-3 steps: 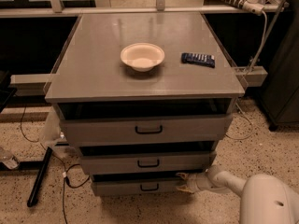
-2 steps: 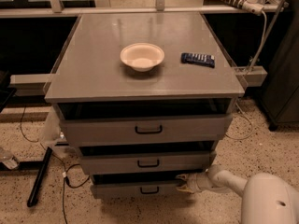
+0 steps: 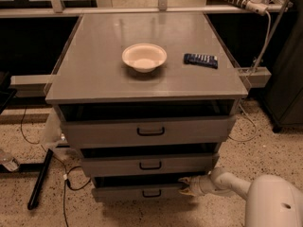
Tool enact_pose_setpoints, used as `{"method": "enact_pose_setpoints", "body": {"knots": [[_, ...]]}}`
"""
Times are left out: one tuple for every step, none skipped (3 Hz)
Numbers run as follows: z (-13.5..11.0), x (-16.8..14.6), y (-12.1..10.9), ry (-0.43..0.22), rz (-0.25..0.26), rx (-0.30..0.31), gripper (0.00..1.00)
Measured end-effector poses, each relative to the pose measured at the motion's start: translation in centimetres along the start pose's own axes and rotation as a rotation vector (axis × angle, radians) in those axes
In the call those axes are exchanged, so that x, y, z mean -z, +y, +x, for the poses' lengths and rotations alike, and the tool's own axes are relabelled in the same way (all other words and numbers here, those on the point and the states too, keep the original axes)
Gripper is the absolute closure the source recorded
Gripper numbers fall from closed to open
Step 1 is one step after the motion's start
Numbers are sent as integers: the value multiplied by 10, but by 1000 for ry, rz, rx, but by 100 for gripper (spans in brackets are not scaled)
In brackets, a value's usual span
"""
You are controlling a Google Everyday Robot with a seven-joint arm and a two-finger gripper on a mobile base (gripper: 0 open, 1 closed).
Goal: Open bottom drawer
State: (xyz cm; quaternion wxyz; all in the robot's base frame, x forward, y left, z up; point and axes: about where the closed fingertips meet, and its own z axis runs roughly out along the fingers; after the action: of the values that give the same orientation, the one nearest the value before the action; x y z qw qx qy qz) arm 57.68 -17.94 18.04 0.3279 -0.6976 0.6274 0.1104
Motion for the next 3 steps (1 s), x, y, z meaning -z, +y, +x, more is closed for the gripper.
{"method": "enact_pose_setpoints", "body": {"knots": [[0, 0, 0, 0, 0, 0, 82], [4, -2, -7, 1, -3, -18, 58], [18, 0, 1, -23, 4, -58, 35]]}}
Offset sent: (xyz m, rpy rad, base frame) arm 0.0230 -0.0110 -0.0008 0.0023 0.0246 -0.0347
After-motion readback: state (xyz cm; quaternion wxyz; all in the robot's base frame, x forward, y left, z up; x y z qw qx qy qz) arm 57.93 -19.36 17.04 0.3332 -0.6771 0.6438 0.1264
